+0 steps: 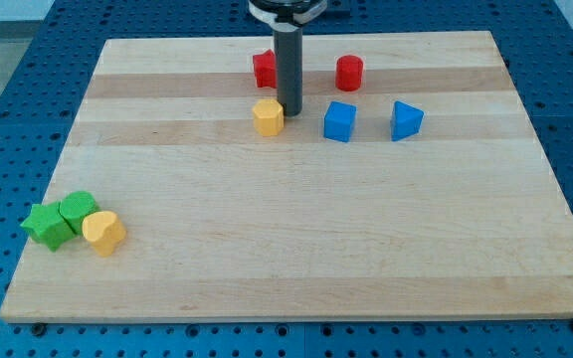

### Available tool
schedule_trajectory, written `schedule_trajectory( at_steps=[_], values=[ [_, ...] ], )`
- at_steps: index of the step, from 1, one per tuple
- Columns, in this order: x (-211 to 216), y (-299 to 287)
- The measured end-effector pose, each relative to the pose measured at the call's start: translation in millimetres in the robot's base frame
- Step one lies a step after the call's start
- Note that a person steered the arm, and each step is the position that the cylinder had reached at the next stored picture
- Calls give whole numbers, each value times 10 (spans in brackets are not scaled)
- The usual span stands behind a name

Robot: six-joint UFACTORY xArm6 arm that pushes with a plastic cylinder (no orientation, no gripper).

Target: Push the yellow heart towards center left

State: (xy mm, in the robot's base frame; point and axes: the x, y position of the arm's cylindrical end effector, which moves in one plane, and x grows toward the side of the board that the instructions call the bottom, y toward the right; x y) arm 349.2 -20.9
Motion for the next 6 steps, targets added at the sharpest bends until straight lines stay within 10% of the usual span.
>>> schedule_trajectory(
  at_steps=[3, 5, 6],
  values=[
    [-25, -1591],
    [2071, -602],
    [2536, -1655]
  ],
)
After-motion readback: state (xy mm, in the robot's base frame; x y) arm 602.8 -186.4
